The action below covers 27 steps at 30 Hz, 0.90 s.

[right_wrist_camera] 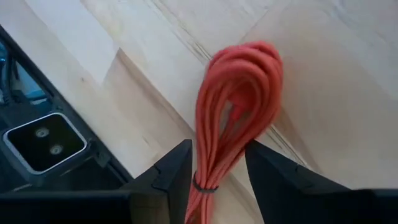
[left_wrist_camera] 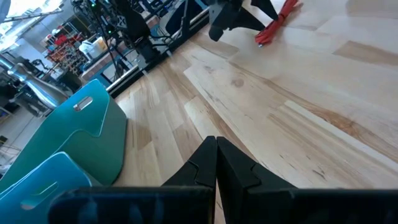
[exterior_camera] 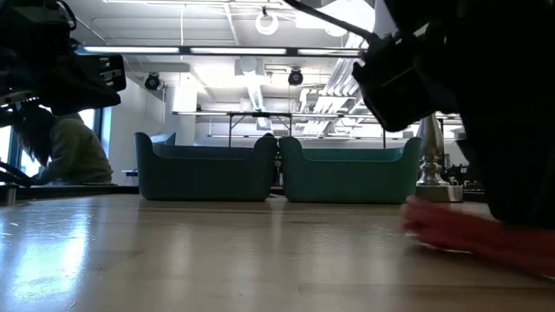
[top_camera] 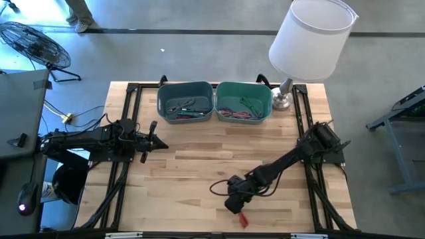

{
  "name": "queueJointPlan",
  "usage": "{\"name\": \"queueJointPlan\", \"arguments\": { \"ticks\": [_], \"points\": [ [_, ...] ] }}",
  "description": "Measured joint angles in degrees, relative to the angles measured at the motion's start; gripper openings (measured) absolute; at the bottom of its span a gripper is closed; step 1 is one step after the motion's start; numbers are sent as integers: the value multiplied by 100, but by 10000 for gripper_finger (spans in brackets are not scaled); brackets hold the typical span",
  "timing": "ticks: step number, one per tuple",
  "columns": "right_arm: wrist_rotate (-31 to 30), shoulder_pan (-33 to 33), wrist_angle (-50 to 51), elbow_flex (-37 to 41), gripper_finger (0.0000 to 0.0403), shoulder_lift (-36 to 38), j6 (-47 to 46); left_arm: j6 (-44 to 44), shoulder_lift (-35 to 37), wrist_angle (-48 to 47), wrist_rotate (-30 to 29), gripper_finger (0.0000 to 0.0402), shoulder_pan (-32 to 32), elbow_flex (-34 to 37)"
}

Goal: Pick & Place USB Port
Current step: Put the orange USB cable into the green bin

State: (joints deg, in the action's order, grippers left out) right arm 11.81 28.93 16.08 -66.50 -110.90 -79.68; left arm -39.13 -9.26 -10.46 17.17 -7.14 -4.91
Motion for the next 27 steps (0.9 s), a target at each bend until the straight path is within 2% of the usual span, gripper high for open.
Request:
{"name": "queueJointPlan", "arguments": {
  "ticks": [8, 13, 16, 19, 20, 27],
  "points": [
    [553, -21, -825, -43, 142, -729, -90, 2, 0, 2, -26, 1, 0, 0],
    [214, -64, -1154, -42, 136, -899, 348, 2, 2, 17, -39, 1, 0, 2],
    [33, -77, -1255, -29, 103, -908, 615, 2, 2, 22, -38, 1, 0, 2],
    [91, -128, -1258, -16, 31, -923, 794, 2, 2, 22, -38, 1, 0, 2],
    [83, -133, -1283, -15, 19, -926, 945, 2, 2, 22, -38, 1, 0, 2],
    [-350, -152, -1246, -49, 8, -908, 1426, 2, 2, 24, -37, 1, 0, 2]
  ]
}}
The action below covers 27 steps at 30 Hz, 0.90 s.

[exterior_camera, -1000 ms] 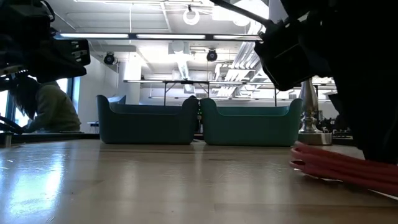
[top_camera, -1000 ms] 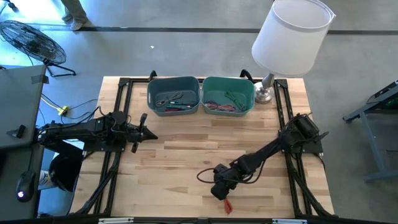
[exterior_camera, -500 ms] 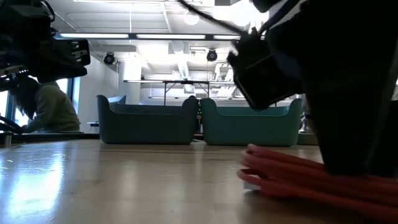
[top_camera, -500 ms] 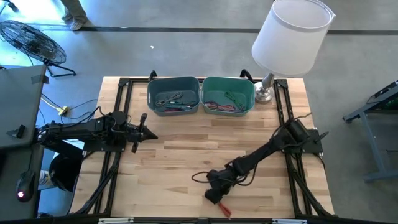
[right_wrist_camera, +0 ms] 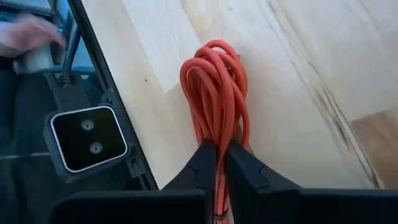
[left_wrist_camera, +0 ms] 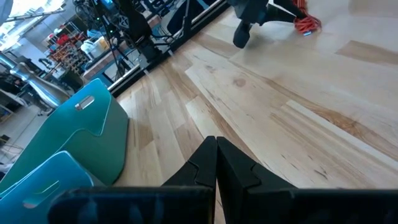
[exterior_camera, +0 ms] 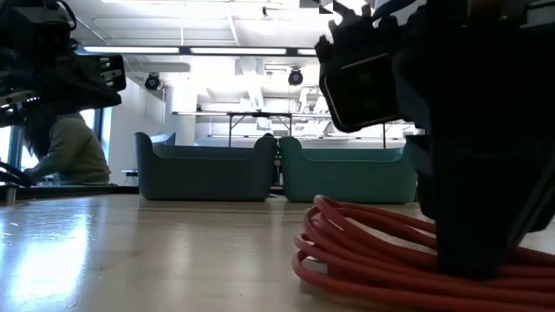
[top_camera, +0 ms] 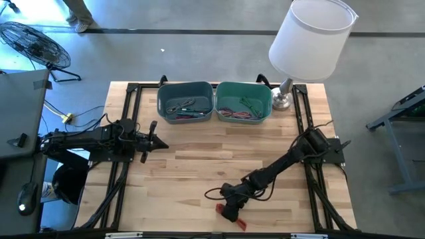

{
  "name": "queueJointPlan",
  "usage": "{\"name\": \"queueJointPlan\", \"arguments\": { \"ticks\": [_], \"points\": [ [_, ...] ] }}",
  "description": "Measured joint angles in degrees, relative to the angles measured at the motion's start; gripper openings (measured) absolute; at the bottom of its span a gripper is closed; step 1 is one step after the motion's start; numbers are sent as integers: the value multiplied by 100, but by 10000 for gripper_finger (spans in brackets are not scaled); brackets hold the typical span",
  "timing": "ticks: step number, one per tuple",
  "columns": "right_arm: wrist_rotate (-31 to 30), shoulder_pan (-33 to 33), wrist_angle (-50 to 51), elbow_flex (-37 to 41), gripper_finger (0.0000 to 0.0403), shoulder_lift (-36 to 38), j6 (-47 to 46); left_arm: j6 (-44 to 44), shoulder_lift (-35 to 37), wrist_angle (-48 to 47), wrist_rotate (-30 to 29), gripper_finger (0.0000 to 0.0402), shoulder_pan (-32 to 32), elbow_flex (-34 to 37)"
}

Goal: Pick & Place USB Port
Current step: Put the orange USB cable into the green bin

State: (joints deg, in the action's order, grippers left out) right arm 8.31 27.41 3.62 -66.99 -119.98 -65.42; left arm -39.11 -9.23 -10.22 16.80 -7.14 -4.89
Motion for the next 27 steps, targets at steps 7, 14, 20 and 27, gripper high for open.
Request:
{"name": "queueJointPlan", "arguments": {
  "ticks": [7, 14, 20, 27],
  "points": [
    [-1190, -323, 1134, -522, 2, 330, 1256, 0, 0, 4, 2, 1, 0, 0],
    [-3231, -570, 3702, -2050, 1, 999, 2801, 0, -1, 22, 4, 1, 0, 0],
    [-5309, -720, 5619, -3586, 0, 1182, 4128, 0, 0, 22, 4, 1, 0, 0],
    [-6070, -1519, 6334, -4443, 0, 1187, 5512, 0, -1, 24, 7, 1, 0, 0]
  ]
}}
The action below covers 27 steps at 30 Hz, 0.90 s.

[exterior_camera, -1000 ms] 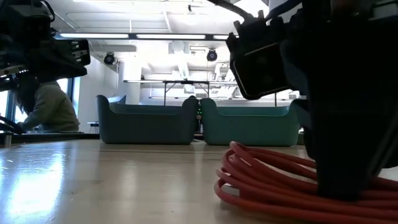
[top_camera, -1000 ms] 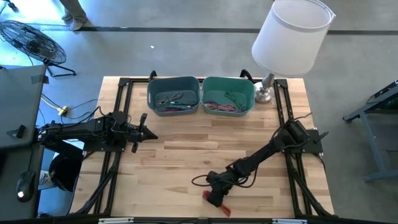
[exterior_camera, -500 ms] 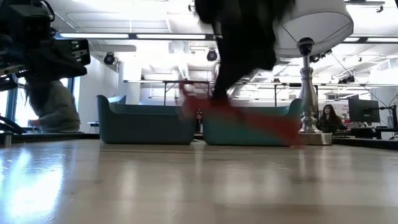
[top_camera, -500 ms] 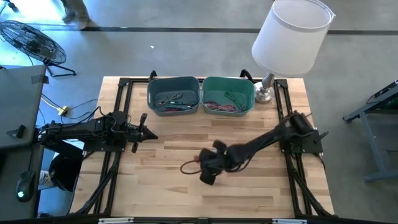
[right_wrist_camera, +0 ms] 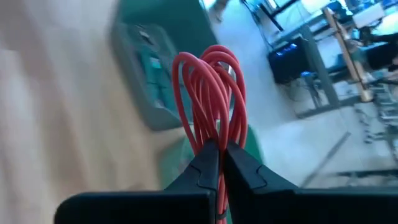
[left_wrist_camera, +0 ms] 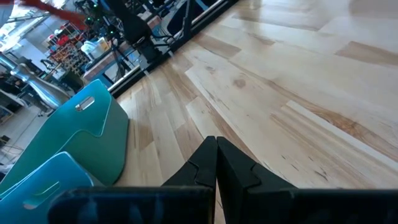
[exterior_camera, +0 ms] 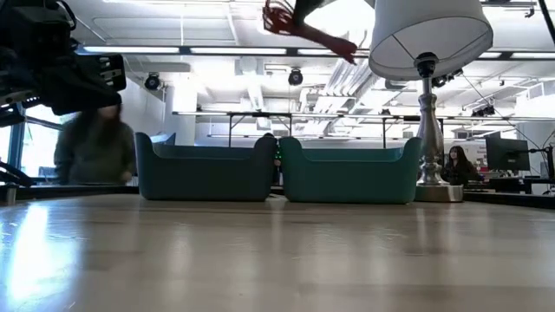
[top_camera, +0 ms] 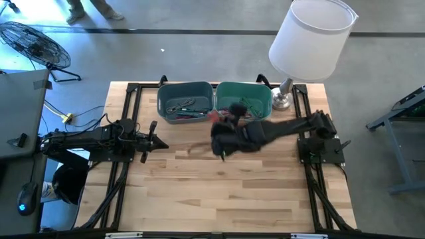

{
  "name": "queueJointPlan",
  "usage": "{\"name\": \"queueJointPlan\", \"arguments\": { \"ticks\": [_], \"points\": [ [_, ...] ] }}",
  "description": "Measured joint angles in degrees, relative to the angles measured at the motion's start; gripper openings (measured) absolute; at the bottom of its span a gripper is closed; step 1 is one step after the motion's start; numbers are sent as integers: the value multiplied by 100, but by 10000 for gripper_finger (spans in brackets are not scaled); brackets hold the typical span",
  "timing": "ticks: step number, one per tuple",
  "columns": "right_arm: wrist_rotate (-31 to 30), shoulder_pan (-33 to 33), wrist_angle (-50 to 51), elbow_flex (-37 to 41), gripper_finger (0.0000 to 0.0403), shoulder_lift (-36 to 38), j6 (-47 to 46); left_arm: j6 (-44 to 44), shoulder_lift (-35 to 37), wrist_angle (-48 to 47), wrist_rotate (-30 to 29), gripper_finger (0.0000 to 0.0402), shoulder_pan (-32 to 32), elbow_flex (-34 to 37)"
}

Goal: Pick & Place USB Port
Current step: Put the orange USB cable into the green bin

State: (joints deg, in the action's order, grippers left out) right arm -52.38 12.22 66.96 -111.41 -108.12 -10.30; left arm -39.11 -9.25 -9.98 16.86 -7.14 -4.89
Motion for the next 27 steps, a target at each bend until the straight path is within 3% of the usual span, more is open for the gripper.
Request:
{"name": "queueJointPlan", "arguments": {
  "ticks": [5, 13, 18, 23, 27],
  "points": [
    [676, -935, 268, -13, 0, 0, 434, 0, -1, 0, 0, 1, 0, 0],
    [1621, -2156, 1184, -16, 0, 0, 299, 0, -1, 0, 0, 1, 0, 0],
    [2096, -2486, 1271, -18, 0, 0, 310, 0, 1, 0, 0, 1, 0, 0],
    [2946, -2675, 1398, -18, 0, 0, 296, -2, 1, 0, 0, 1, 2, 0],
    [3146, -2770, 1388, -18, 18, 0, 283, -1, 1, 0, 0, 1, 2, 0]
  ]
}}
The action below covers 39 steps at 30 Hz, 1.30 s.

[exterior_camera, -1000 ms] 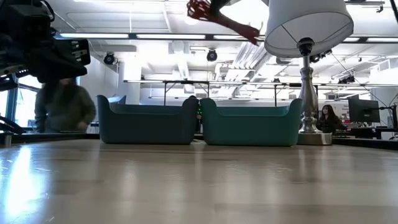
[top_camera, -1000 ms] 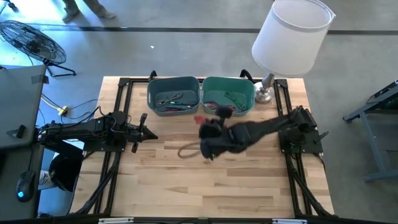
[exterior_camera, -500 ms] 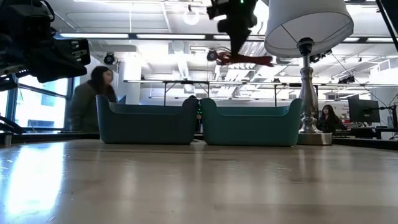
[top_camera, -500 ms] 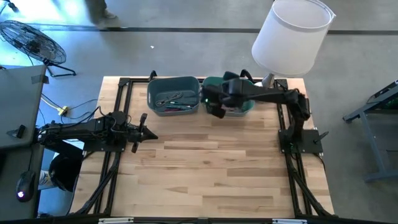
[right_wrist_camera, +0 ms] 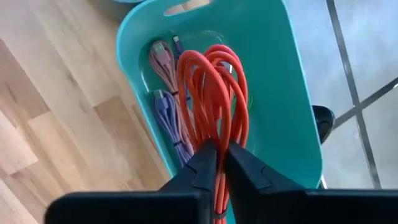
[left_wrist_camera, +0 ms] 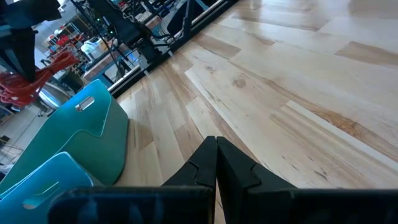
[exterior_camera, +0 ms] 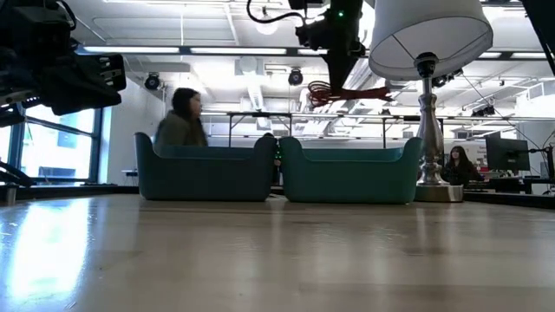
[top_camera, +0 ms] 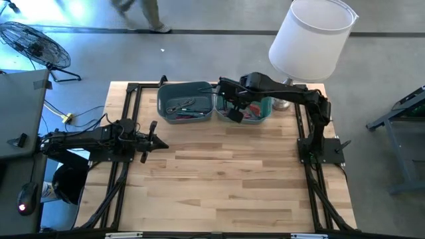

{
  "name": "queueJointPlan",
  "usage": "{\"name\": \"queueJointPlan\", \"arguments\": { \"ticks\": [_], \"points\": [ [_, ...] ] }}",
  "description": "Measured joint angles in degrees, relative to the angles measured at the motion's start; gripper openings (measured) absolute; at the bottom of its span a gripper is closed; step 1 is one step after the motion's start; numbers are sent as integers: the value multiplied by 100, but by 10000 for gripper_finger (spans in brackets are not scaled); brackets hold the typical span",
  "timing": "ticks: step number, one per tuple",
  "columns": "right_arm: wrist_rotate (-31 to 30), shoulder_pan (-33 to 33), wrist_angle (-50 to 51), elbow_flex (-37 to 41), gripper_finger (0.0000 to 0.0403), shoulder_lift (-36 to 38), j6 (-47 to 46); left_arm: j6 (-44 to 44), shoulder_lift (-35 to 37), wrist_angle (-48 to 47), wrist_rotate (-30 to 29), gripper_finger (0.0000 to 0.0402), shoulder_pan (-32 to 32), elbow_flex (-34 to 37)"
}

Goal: Pick & Place USB Port
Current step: Put the orange USB cable into the green bin, then return to Home Position

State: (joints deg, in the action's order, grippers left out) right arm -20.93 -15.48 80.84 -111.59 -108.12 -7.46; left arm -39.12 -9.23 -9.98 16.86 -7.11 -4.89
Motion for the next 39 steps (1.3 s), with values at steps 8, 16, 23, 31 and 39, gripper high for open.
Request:
{"name": "queueJointPlan", "arguments": {
  "ticks": [8, 16, 23, 31, 39],
  "points": [
    [191, -2, -12, 0, 99, 2, -35, 1, -2, 0, 0, 1, 0, 0],
    [-191, 40, 130, -15, 153, 18, -411, 0, -2, 0, 1, 1, -2, 0],
    [-234, 270, 695, -15, 16, 537, -408, 0, 0, 2, 4, 1, -2, 0],
    [-305, 900, 446, -11, 3, 1691, -599, 1, -2, 2, 7, 1, 0, 0],
    [-648, 2016, -402, -11, 1, 2819, -268, 0, -1, 2, 7, 1, -1, 0]
  ]
}}
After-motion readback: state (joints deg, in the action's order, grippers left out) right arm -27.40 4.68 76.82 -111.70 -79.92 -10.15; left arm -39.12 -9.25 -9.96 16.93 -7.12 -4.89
